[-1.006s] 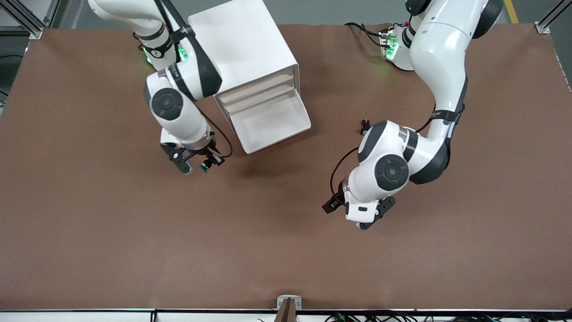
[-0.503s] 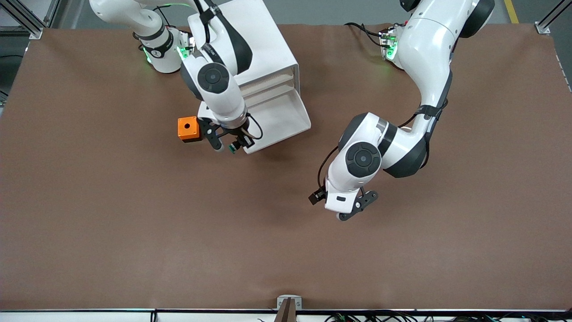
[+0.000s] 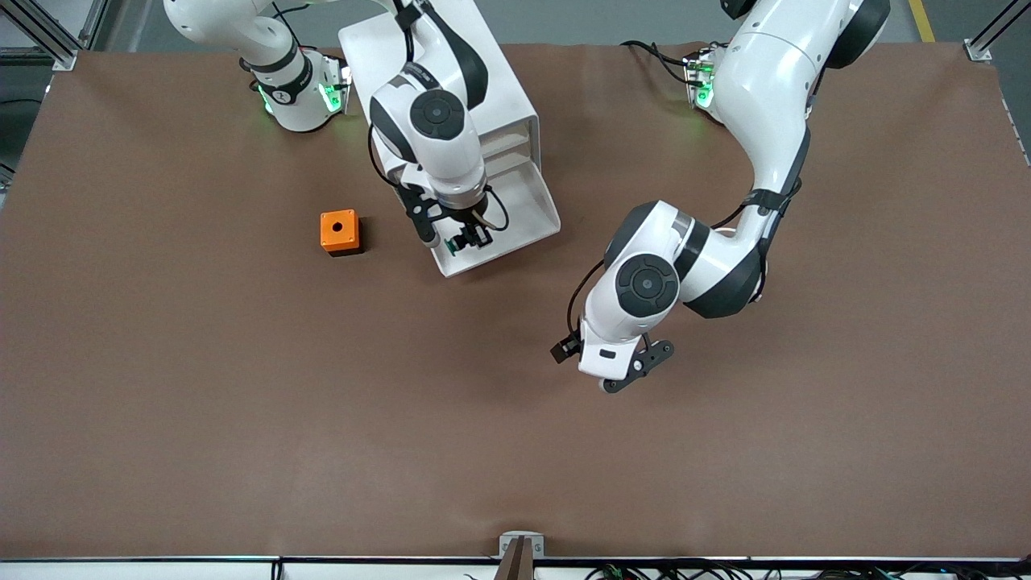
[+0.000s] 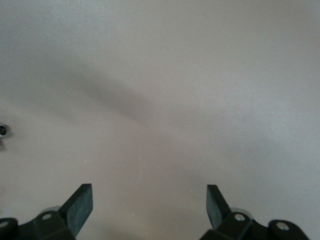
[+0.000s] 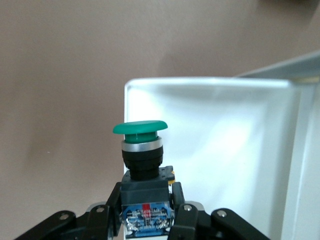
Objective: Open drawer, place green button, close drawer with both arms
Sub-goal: 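Lower the green button into the open drawer with the right gripper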
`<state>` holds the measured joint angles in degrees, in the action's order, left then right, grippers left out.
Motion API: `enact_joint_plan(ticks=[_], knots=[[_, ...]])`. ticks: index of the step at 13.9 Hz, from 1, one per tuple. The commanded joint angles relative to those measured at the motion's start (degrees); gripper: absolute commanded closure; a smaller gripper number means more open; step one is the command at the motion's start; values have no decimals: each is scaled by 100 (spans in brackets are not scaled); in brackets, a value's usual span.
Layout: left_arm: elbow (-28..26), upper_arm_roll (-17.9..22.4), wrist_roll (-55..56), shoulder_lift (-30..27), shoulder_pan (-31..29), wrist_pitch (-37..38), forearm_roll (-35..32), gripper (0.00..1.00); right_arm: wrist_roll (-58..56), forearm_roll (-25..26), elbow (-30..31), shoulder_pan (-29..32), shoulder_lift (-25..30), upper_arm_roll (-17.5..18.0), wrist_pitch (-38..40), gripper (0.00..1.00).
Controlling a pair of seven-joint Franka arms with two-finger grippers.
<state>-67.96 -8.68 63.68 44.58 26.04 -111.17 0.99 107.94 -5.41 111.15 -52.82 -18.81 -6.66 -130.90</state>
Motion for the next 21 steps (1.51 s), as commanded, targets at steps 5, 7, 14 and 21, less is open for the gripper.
enact_joint_plan(ticks=[5,7,14,21], knots=[[-349,-81,-49,-221,-46,-80,-134,0,877,137,-233,-456,-324,-73,-23,100],[-393,-187,-49,-247,-81,-80,-125,0,1079,137,-286,-553,-386,-73,-32,100],[-595,-205,30,-300,-38,-115,-125,0,1642,137,-602,-791,-720,-73,-41,100],[-657,-284,39,-300,-38,-115,-117,0,1888,137,-726,-975,-764,-73,-41,100]])
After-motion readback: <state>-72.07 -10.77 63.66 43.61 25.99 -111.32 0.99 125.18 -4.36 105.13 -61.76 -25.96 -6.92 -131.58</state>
